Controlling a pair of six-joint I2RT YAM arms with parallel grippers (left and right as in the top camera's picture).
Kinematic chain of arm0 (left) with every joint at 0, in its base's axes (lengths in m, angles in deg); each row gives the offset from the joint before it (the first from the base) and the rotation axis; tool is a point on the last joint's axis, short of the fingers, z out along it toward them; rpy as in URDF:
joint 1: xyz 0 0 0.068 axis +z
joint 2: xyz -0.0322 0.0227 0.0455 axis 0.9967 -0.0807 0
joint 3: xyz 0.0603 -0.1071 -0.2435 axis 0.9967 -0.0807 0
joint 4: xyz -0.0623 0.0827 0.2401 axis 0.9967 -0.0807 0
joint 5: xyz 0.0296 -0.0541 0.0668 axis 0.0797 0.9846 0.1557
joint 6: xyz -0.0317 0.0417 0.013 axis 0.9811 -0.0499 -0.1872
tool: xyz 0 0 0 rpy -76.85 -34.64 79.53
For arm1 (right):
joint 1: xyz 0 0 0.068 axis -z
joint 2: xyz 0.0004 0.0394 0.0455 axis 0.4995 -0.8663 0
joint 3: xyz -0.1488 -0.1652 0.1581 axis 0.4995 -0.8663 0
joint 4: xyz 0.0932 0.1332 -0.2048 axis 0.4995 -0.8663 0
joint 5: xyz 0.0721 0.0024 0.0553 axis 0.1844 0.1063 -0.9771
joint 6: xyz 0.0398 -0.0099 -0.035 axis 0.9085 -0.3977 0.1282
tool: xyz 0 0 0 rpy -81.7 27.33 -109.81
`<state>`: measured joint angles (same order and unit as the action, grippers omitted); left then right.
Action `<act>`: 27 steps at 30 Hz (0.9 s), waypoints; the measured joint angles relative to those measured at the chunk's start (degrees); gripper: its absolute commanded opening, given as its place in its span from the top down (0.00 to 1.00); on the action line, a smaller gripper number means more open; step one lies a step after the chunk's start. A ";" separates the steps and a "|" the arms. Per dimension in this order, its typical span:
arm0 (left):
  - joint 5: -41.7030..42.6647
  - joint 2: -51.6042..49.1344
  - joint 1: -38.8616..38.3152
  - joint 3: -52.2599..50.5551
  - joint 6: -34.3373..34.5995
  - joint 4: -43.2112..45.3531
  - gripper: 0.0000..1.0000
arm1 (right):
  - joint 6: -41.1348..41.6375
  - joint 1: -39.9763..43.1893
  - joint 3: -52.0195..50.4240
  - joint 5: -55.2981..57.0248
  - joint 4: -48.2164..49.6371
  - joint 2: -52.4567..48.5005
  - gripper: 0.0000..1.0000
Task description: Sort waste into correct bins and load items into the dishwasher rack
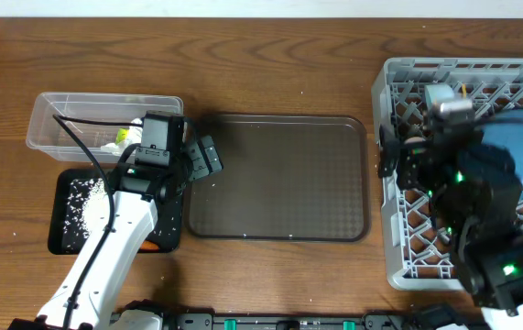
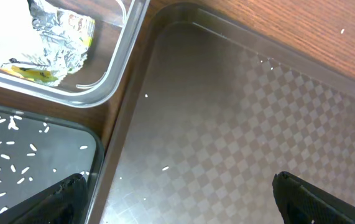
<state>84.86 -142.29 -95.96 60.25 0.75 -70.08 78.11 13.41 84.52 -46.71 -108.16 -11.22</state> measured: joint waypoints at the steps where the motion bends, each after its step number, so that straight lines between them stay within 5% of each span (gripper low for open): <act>1: -0.02 0.00 0.00 0.00 0.00 -0.02 0.02 | 0.24 0.79 -2.49 -0.87 2.36 1.33 0.01; 15: 0.00 0.00 0.00 0.00 0.00 -0.02 0.02 | 6.21 5.33 -33.94 -6.05 32.06 20.11 0.01; 27: 0.00 0.00 0.00 0.00 0.00 -0.04 0.02 | 8.57 7.98 -49.22 -8.20 38.95 30.47 0.01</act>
<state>84.86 -142.29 -95.96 60.25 0.75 -70.13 86.68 21.39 35.30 -54.91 -69.21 19.24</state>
